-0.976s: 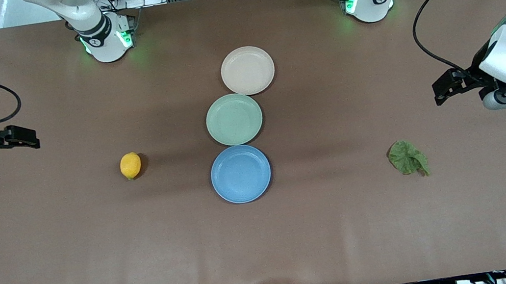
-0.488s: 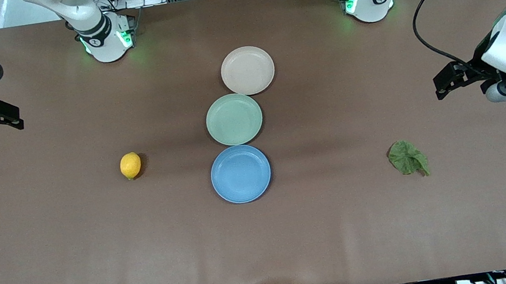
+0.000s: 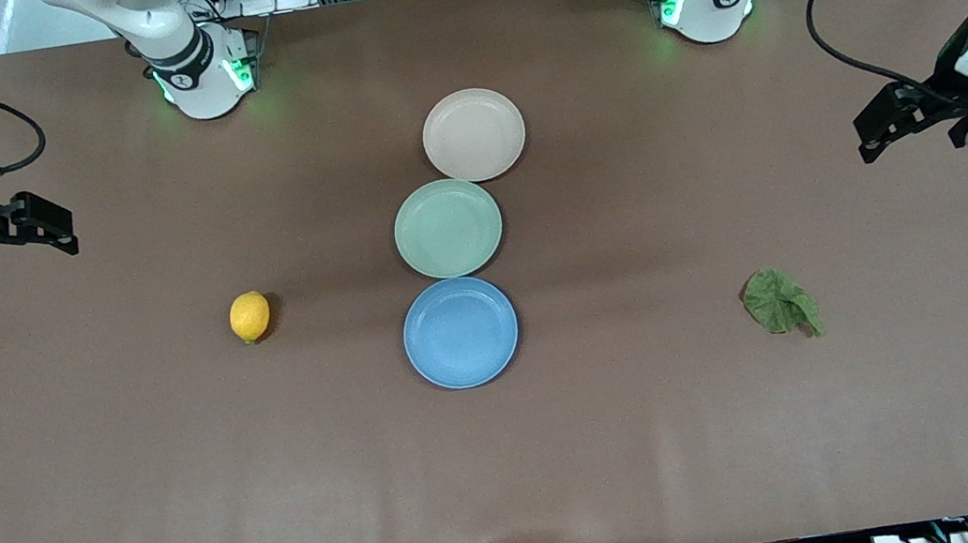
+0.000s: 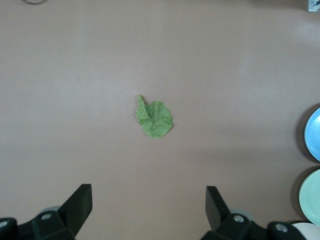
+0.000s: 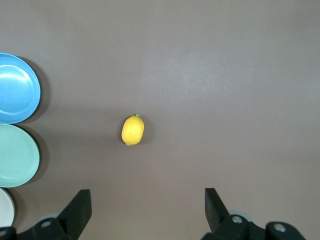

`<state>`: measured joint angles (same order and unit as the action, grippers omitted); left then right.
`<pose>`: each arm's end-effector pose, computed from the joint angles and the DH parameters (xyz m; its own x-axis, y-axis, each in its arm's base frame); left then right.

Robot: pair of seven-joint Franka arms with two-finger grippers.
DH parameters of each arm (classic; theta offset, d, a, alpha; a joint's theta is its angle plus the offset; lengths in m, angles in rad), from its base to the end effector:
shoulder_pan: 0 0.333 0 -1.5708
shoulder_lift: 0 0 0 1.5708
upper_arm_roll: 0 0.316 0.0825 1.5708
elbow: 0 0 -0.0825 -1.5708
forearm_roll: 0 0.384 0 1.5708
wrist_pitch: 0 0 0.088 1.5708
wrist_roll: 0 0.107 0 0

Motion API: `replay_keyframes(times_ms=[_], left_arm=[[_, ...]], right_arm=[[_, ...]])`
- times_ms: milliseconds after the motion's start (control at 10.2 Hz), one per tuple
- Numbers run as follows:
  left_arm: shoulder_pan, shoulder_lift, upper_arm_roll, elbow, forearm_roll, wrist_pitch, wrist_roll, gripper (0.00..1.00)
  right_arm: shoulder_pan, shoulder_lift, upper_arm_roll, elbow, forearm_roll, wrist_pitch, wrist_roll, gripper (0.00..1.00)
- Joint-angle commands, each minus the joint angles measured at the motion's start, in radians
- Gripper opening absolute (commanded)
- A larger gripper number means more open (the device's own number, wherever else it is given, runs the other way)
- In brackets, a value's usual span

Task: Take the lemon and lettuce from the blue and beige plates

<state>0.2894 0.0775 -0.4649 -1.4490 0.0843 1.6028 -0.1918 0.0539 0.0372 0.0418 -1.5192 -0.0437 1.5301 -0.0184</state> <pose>0.5746 -0.0812 0.6457 0.9956 0.0182 0.0922 0.0213 -0.9992 -0.0325 0.5600 0.0484 0.6246 0.9933 0.1120 -0.0270 0.1131 -0.9927 0.0416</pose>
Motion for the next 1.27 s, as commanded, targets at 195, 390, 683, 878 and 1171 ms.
replay_keyframes(times_ms=[195,390,683,878,1171], left_arm=[[-0.222,-0.028,0.256,-0.01,-0.028,-0.015,0.06,1.0],[-0.303,-0.027,0.337,-0.01,-0.028,-0.015,0.066,1.0],[-0.355,-0.028,0.417,-0.016,-0.086,-0.014,0.083,1.0],[-0.346,-0.028,0.433,-0.021,-0.132,-0.007,0.141,1.0],[-0.351,-0.03,0.434,-0.019,-0.124,-0.007,0.143,1.0]], right_arm=[[0.011,-0.03,-0.02,-0.045,-0.004,0.033,-0.002,1.0],[0.014,-0.023,-0.02,-0.041,-0.002,0.041,-0.003,1.0],[0.018,-0.023,-0.019,-0.022,-0.004,0.039,-0.005,1.0],[0.041,-0.02,-0.016,-0.006,-0.013,0.042,0.0,1.0],[0.043,-0.02,-0.017,-0.002,-0.002,0.094,-0.006,1.0]])
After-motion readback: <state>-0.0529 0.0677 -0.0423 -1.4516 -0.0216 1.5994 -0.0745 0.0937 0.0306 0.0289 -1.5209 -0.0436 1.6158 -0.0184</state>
